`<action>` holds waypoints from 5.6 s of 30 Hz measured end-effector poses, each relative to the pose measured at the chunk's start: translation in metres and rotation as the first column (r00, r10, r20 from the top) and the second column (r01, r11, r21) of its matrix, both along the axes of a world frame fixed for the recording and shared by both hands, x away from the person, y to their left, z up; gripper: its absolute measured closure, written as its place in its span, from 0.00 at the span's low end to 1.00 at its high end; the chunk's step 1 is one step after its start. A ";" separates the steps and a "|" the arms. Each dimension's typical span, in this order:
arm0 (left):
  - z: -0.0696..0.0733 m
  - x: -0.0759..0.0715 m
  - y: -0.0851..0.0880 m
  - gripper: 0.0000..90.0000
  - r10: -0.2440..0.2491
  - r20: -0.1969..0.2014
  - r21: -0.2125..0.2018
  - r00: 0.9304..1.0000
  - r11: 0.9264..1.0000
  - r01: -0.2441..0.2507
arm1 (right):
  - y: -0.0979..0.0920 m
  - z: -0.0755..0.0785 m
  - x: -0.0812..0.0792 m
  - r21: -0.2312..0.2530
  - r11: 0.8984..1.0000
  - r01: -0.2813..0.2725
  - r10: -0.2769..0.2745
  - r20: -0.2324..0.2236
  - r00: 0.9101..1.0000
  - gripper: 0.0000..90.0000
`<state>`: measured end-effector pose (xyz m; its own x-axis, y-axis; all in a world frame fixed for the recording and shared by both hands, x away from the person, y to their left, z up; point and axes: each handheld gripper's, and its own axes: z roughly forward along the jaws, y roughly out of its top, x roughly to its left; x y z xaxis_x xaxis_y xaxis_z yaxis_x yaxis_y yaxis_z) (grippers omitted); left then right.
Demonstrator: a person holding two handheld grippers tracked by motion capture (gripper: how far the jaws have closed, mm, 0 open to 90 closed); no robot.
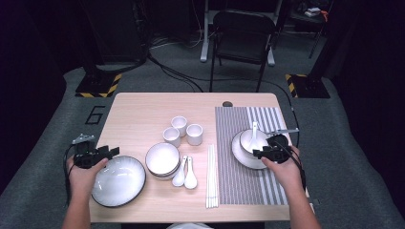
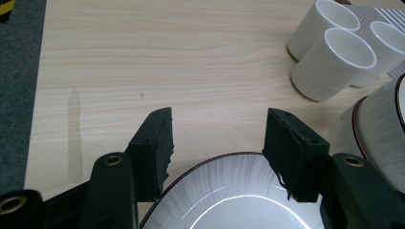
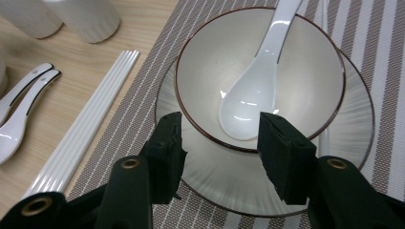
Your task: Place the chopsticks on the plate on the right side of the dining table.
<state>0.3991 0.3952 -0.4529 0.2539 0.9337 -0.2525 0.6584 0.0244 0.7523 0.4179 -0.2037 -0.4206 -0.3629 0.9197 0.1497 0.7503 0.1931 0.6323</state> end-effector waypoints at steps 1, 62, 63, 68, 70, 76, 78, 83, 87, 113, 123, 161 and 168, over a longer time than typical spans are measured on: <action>0.000 0.000 0.000 0.48 0.000 -0.001 0.001 1.000 1.000 0.000 | 0.001 0.000 0.000 -0.001 1.000 -0.002 0.002 0.001 1.000 0.56; -0.001 0.001 -0.001 0.48 -0.008 -0.003 0.007 1.000 1.000 0.008 | 0.091 -0.062 -0.022 -0.023 0.966 -0.259 0.259 -0.017 0.966 0.58; -0.001 0.001 -0.001 0.48 -0.008 -0.002 0.007 1.000 1.000 0.008 | 0.092 -0.063 -0.022 -0.027 0.962 -0.270 0.270 -0.019 0.963 0.58; -0.002 0.001 -0.002 0.48 -0.002 -0.006 0.000 1.000 1.000 0.002 | 0.098 -0.068 -0.022 -0.032 0.960 -0.280 0.279 -0.028 0.960 0.58; -0.002 0.001 -0.002 0.48 -0.001 -0.007 -0.002 1.000 1.000 0.001 | 0.099 -0.069 -0.022 -0.035 0.958 -0.283 0.283 -0.031 0.959 0.57; -0.002 0.001 -0.002 0.48 0.000 -0.007 -0.004 1.000 1.000 0.000 | 0.103 -0.073 -0.021 -0.040 0.954 -0.298 0.297 -0.033 0.954 0.55; -0.002 0.001 -0.002 0.48 -0.002 -0.005 -0.001 1.000 1.000 0.002 | 0.105 -0.074 -0.021 -0.036 0.956 -0.292 0.291 -0.032 0.956 0.55; -0.002 0.001 -0.002 0.48 -0.003 -0.007 -0.003 1.000 1.000 0.003 | 0.107 -0.075 -0.020 -0.034 0.956 -0.293 0.292 -0.031 0.956 0.52; -0.002 0.001 -0.002 0.48 -0.002 -0.007 -0.004 1.000 1.000 0.002 | 0.108 -0.077 -0.019 -0.040 0.954 -0.298 0.296 -0.036 0.954 0.52; -0.002 0.001 -0.001 0.48 -0.004 -0.009 -0.008 1.000 1.000 0.004 | 0.120 -0.084 -0.019 -0.076 0.948 -0.309 0.307 -0.035 0.951 0.52; -0.002 0.001 0.000 0.48 0.001 -0.007 -0.013 1.000 1.000 -0.002 | 0.119 -0.084 -0.019 -0.103 0.945 -0.311 0.309 -0.032 0.950 0.54; 0.000 0.000 0.002 0.48 -0.002 0.003 -0.004 1.000 1.000 0.002 | 0.109 -0.080 -0.022 -0.111 0.953 -0.281 0.274 -0.072 0.959 0.68; 0.000 0.000 0.002 0.48 0.015 0.013 -0.016 1.000 1.000 -0.015 | 0.104 -0.079 -0.022 -0.112 0.962 -0.247 0.238 -0.089 0.967 0.74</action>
